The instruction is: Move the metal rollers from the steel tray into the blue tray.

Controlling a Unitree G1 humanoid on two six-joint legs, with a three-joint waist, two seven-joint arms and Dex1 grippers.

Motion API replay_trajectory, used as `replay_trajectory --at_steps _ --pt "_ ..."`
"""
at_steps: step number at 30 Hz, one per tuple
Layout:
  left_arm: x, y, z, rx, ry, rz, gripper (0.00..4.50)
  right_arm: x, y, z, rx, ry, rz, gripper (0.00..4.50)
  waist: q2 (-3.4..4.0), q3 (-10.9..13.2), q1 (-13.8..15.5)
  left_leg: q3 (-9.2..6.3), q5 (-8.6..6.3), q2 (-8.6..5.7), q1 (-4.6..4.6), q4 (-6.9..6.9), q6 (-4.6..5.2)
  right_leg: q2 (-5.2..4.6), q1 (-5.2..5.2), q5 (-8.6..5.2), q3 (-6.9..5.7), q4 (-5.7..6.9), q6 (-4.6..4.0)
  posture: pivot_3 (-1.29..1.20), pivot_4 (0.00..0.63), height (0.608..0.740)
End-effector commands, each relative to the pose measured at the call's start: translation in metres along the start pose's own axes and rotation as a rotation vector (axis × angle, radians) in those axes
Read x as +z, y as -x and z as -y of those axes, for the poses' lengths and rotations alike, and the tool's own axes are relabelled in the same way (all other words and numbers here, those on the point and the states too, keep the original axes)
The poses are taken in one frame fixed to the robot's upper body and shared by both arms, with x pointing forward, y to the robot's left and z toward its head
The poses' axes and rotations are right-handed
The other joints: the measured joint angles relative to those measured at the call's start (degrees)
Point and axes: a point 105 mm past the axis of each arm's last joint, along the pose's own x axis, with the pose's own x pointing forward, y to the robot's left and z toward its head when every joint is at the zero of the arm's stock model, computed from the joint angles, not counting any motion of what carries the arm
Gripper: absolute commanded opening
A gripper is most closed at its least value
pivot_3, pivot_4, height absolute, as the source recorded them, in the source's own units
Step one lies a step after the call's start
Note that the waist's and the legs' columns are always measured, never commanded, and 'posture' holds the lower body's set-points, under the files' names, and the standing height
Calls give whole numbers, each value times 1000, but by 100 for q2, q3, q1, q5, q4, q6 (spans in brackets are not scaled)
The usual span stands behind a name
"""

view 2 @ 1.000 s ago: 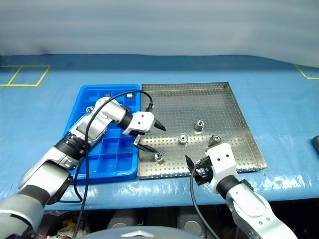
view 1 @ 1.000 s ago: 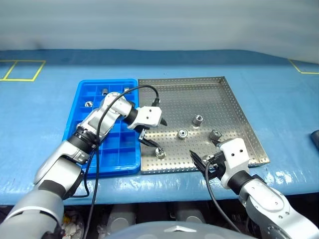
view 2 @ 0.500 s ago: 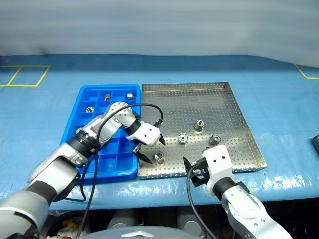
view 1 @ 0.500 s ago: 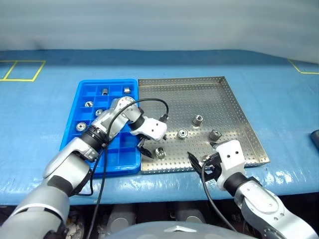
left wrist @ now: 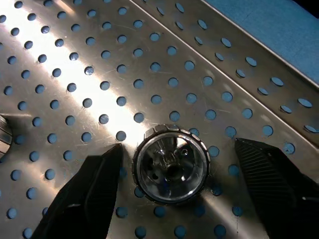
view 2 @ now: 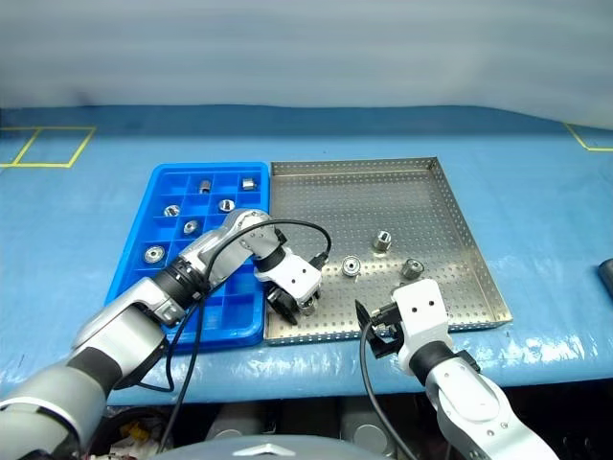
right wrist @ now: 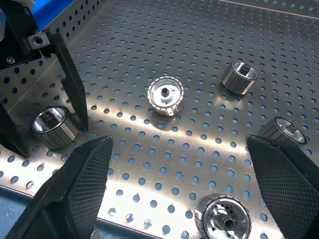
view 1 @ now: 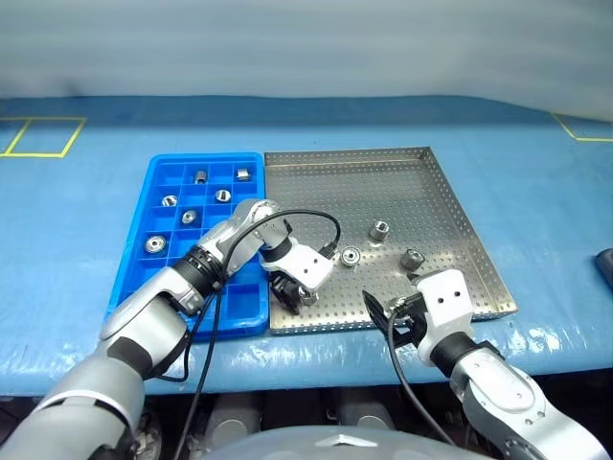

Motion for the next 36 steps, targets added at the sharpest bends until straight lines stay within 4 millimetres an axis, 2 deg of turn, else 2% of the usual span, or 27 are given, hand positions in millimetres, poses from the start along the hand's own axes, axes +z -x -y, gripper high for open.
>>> replay_trajectory --at_steps 1,2,3,8,11,12,15,19,21,25,28,31,36 --pt "-5 3 7 -25 -14 -32 2238 14 4 -1 -2 12 67 4500 1 0 -25 2 0 0 1 0 0 1 0 0 2 1 0 -105 150 740" --pt "-4 3 7 -15 -11 -23 1835 14 4 -1 1 13 67 4500 1 -1 -35 3 0 0 2 0 0 2 0 0 3 2 0 -93 150 740" --pt "-2 4 4 10 -10 -2 1689 15 3 -2 5 14 67 4500 1 -1 -34 2 0 1 4 0 0 4 0 0 3 4 0 -93 150 740" --pt "21 19 -22 199 76 163 1692 18 0 -5 37 28 68 4500 1 0 15 -1 0 3 0 8 0 5 0 1 0 8 1 -33 150 740" --pt "34 44 -38 376 165 303 1692 25 -5 -7 77 51 85 4500 1 0 44 -5 -1 10 -9 22 2 1 0 7 -3 8 12 -10 150 740" --pt "36 57 -43 467 208 361 1692 27 -8 -9 98 62 91 4500 1 0 48 -5 -3 10 -11 30 6 0 1 11 -2 7 18 4 150 740" --pt "34 90 -45 683 322 475 1692 34 -14 -16 162 88 103 4500 3 0 43 -2 -8 12 -8 42 14 -1 8 15 4 6 26 34 150 740" --pt "11 126 -24 992 523 558 1692 42 -26 -30 272 135 111 4500 6 0 78 -4 -8 15 0 42 14 0 13 27 3 12 44 93 150 740" --pt "5 134 -12 1084 595 574 1692 44 -29 -34 308 147 116 4500 5 2 160 -7 -8 16 1 40 14 1 14 31 -1 13 52 121 150 740" --pt "-11 144 31 1279 736 539 1692 52 -39 -51 426 185 131 4500 4 4 298 -11 -8 13 -3 39 13 -6 14 32 -6 7 52 207 150 740" --pt "-23 144 54 1389 835 489 1692 55 -44 -62 501 211 132 4500 1 5 483 -14 -8 8 -4 41 13 -13 17 33 -11 4 53 277 150 740" --pt "-32 131 79 1432 948 448 1692 55 -51 -72 569 246 123 4500 1 5 635 -14 -8 6 0 41 13 -17 23 20 -13 1 29 309 150 740" --pt "-45 120 96 1494 1070 384 1692 57 -55 -81 629 268 129 4500 2 7 898 -28 -8 4 -3 51 13 -24 25 16 -28 2 22 364 150 740"
